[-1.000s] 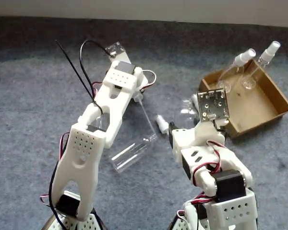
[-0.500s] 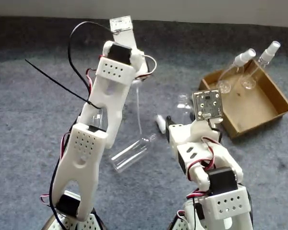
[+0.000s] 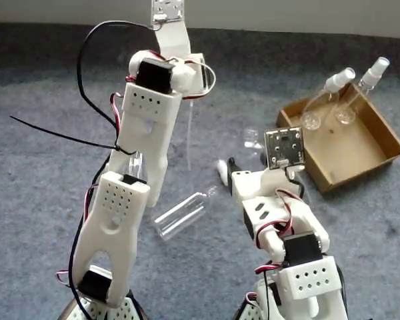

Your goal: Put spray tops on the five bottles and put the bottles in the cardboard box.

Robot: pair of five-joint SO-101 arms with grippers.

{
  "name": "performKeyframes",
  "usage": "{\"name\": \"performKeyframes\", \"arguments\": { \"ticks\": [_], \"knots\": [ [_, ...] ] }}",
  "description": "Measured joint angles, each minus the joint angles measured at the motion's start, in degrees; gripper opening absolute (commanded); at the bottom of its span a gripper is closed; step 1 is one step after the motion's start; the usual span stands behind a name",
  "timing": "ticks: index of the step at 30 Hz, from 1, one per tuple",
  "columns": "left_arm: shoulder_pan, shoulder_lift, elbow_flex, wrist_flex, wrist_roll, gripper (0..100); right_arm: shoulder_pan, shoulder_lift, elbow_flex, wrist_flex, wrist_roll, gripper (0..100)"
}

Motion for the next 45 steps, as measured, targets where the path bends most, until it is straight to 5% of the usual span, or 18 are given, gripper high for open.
{"name": "performKeyframes", "arguments": {
  "ticks": [16, 32, 37, 45],
  "knots": [
    [8.0, -17.3, 0.0, 0.4, -4.8, 1, 0.2, 0.0, 5.4, -10.5, 0.0, 10.2],
    [8.0, -31.4, -0.1, 0.8, -5.8, 1, 0.2, 0.0, 9.0, -16.6, 0.0, 10.2],
    [8.0, -38.2, 7.5, 0.8, -13.5, 1, 0.2, 0.0, 10.9, -16.6, 0.0, 10.2],
    [7.9, -53.3, 29.6, 0.8, -14.6, 1, 0.2, 0.0, 14.8, -25.3, 0.0, 10.2]
  ]
}}
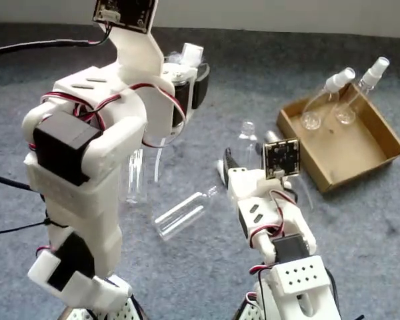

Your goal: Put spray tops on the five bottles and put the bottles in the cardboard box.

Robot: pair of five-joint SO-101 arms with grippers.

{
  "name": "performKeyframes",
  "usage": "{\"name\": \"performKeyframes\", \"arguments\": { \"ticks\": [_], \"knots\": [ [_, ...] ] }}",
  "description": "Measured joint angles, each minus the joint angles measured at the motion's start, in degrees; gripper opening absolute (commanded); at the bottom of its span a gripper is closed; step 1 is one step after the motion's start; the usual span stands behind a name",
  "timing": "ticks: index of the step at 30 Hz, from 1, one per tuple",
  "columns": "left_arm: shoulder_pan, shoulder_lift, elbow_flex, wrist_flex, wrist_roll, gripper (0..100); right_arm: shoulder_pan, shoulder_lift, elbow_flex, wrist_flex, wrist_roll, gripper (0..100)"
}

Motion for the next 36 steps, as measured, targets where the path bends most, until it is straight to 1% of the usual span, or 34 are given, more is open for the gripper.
{"name": "performKeyframes", "arguments": {
  "ticks": [4, 10, 14, 16, 19, 25, 30, 36],
  "knots": [
    [0.1, -4.7, 7.5, 0.0, -0.4, 1, 0.0, 0.0, 5.1, -7.6, 0.0, 10.2],
    [0.4, -6.6, 13.0, 0.0, -0.4, 1, 0.0, 0.0, 8.9, -14.8, 0.0, 10.1],
    [3.8, -6.6, 14.4, 0.0, -0.5, 1, 0.0, 0.0, 10.6, -19.2, 0.0, 9.9],
    [5.7, -6.6, 14.7, -1.4, -0.5, 1, 0.0, 0.0, 11.5, -21.6, 0.0, 9.9],
    [7.6, -6.6, 14.7, -6.7, -0.5, 1, 0.0, 0.0, 12.3, -24.8, 0.0, 9.9],
    [7.6, -6.7, 17.0, -19.1, -0.5, 0, 0.0, 0.0, 12.8, -26.6, 0.0, 9.9],
    [8.0, -6.6, 24.7, -30.9, -0.5, 0, 0.0, 0.0, 12.8, -26.7, 0.0, 9.9],
    [7.7, -6.5, 38.1, -48.8, -0.5, 0, 0.0, 0.0, 14.5, -26.7, 0.0, 9.9]
  ]
}}
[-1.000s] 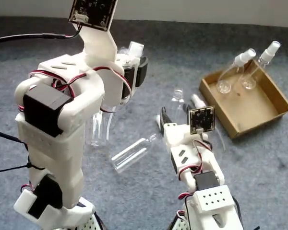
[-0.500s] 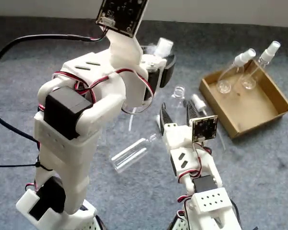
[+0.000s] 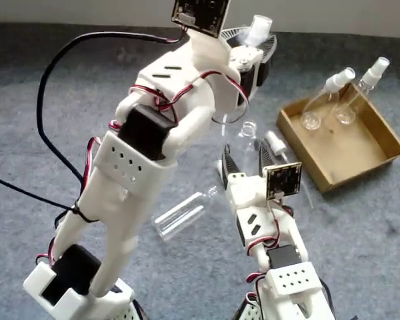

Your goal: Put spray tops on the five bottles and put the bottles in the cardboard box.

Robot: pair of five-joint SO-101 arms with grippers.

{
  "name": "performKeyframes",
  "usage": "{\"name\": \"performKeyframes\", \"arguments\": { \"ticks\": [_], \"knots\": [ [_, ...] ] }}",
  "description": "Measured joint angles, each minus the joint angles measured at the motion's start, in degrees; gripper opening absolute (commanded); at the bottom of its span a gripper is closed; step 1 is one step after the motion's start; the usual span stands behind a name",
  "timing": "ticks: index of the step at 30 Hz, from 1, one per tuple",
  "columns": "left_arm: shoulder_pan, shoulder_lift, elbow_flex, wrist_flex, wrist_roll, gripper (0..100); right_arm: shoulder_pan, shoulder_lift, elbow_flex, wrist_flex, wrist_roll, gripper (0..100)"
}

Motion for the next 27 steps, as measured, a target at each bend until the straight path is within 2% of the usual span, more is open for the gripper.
{"name": "performKeyframes", "arguments": {
  "ticks": [7, 18, 27],
  "knots": [
    [0.1, 0.0, 6.8, -12.2, 0.0, 0, 0.0, 0.0, 0.9, 0.0, 0.0, 9.9],
    [0.1, 0.0, 13.0, -22.0, -0.1, 1, 0.0, 0.0, 0.9, 0.0, 0.0, 9.9],
    [0.1, 0.0, 15.4, -23.7, -0.1, 1, -0.1, 0.0, 0.9, 0.0, 0.0, 9.9]
  ]
}}
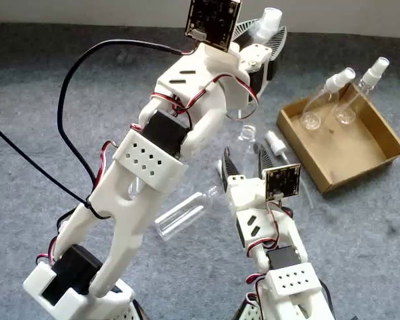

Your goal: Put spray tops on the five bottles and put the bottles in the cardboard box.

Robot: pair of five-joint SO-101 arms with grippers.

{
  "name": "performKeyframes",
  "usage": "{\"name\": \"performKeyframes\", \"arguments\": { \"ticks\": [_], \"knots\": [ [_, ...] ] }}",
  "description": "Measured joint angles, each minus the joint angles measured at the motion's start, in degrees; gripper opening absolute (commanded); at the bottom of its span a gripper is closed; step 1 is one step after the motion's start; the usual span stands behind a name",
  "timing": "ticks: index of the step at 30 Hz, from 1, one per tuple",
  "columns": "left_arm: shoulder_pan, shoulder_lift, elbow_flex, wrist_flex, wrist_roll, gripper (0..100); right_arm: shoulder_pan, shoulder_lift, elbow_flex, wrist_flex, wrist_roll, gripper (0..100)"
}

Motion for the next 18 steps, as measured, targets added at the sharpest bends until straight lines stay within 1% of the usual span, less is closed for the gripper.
{"name": "performKeyframes", "arguments": {
  "ticks": [6, 13, 18],
  "knots": [
    [0.0, 0.0, 0.0, 0.0, 0.0, 1, 0.0, 0.0, 0.0, 0.0, 0.0, 9.9],
    [0.1, 0.0, 0.0, -2.4, 0.0, 1, 0.0, 0.0, 0.0, 0.0, 0.0, 9.9],
    [3.0, 0.0, 0.2, -2.5, 0.0, 1, 0.0, 0.0, 0.0, 0.0, 0.0, 9.9]
  ]
}}
